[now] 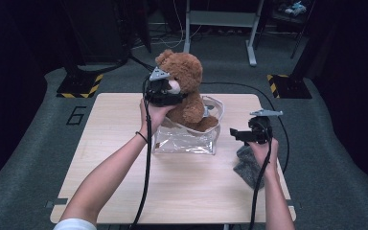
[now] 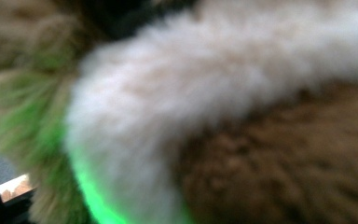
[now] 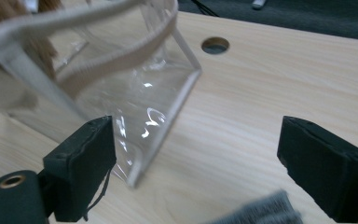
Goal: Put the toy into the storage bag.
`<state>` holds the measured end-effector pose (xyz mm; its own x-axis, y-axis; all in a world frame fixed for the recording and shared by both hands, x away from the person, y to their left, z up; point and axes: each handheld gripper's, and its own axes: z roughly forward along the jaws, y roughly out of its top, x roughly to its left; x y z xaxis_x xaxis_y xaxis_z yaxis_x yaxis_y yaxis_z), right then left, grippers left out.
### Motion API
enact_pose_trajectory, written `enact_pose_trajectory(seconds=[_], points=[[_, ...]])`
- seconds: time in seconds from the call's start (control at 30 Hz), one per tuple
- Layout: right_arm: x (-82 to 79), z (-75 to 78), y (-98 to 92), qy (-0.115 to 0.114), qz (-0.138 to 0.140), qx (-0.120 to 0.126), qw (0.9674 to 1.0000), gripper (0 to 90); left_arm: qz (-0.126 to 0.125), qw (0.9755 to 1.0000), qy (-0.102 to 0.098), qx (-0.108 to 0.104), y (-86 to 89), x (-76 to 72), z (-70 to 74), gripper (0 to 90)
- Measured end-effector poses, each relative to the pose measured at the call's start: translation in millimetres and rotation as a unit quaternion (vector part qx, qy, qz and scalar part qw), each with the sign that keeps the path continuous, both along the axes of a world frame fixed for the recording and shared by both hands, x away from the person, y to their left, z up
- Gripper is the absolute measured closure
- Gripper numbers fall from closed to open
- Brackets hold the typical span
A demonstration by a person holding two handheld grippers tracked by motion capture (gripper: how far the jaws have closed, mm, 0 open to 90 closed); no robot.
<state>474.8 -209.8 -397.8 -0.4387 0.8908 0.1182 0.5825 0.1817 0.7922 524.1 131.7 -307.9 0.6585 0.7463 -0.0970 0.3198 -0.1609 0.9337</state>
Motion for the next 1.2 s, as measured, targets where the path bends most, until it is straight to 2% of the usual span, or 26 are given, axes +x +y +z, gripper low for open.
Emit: enact_pose_trajectory(seconds=[0.1, 0.3, 0.53, 0.6, 0.63, 0.7, 0.73, 0.83, 0.9, 0.93, 0.97, 1.07, 1.2], points=[[13.6, 9.2, 3.9, 0.004, 0.013, 0.019, 0.9997, 14.4, -0.003, 1.0, 0.003, 0.005, -1.3, 1.0, 0.6, 35.0], [41.9, 30.5, 11.8, -0.006, 0.024, 0.029, 0.9993, 24.9, -0.01, 0.9999, 0.013, 0.004, -2.4, 3.0, 0.4, 35.0], [87.1, 48.8, 44.9, 0.006, 0.058, -0.005, 0.9983, 36.7, -0.014, 0.9998, 0.015, 0.004, -3.4, 3.2, 0.0, 35.0], [96.2, 54.5, 51.3, 0.001, 0.059, -0.017, 0.9981, 37.9, -0.016, 0.9997, 0.015, 0.005, -3.0, 3.0, 0.5, 35.0], [99.4, 57.8, 53.7, 0.004, 0.062, -0.011, 0.998, 36.7, -0.017, 0.9997, 0.015, 0.006, -3.0, 2.5, 1.2, 35.0], [103.7, 63.6, 60.3, -0.004, 0.076, -0.011, 0.9971, 37.5, -0.019, 0.9996, 0.016, 0.01, -2.8, 2.4, 1.6, 35.1], [104.8, 64.1, 63.3, 0.002, 0.081, -0.013, 0.9966, 37.5, -0.02, 0.9996, 0.019, 0.009, -2.4, 2.6, 1.6, 35.1], [112.6, 55.6, 77.2, 0.024, 0.095, -0.046, 0.9941, 40.3, -0.023, 0.9993, 0.026, 0.01, -1.5, 2.9, 2.1, 35.1], [118.5, 45.7, 83.8, 0.047, 0.102, -0.059, 0.992, 50.5, -0.023, 0.9992, 0.031, 0.009, -2.0, 2.8, 3.1, 35.3], [120.6, 41.1, 88.1, 0.052, 0.091, -0.062, 0.9926, 57.6, -0.026, 0.9989, 0.034, 0.016, -1.4, 2.6, 4.5, 35.5], [120.9, 37.3, 90.9, 0.046, 0.084, -0.069, 0.993, 67.8, -0.028, 0.9987, 0.036, 0.022, -0.8, 2.3, 5.5, 35.7], [119.5, 35.4, 89.8, 0.033, 0.088, -0.053, 0.9942, 79.0, -0.028, 0.9982, 0.041, 0.032, 1.0, 1.2, 8.5, 38.0], [119.1, 35.9, 83.7, 0.038, 0.057, -0.035, 0.997, 84.0, -0.027, 0.9984, 0.038, 0.032, 5.0, -1.9, 10.4, 41.0]])
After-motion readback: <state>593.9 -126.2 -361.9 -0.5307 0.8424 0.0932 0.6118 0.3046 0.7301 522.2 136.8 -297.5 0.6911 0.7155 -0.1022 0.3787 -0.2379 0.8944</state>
